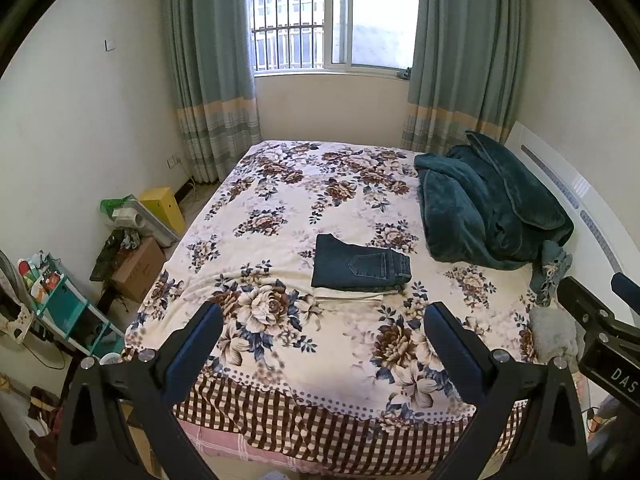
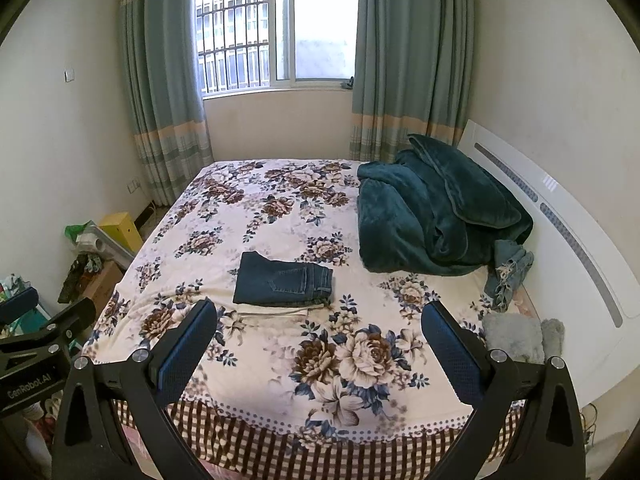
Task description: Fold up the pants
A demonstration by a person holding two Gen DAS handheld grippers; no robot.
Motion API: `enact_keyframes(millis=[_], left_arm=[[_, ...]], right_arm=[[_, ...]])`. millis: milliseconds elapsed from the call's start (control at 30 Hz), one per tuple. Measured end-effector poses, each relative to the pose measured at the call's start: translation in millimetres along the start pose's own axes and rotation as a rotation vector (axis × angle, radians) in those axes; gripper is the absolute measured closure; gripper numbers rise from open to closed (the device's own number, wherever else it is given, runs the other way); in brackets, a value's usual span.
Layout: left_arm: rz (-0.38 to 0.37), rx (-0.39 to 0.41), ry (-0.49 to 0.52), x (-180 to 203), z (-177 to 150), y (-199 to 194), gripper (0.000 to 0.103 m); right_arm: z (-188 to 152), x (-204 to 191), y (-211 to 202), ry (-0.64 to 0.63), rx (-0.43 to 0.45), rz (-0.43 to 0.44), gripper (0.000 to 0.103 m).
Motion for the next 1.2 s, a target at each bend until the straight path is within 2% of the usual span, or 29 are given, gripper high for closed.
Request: enact_keyframes(millis=[1200], left_arm=[[0.029,0.032,-0.026,4,7,-16,0.000]], right_arm=[[-1,-6,-9,0.000,0.013,-0.003,0.000]])
Point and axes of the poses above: each gripper's, at about its wrist camera, not at the fingertips, and y roughly the way its jaws point, x to its right, z to its top, the point moved 3 cm from there along y, roughly the way its jaws point, and after that the axes turned 4 degrees about x, right-handed, at the moved point
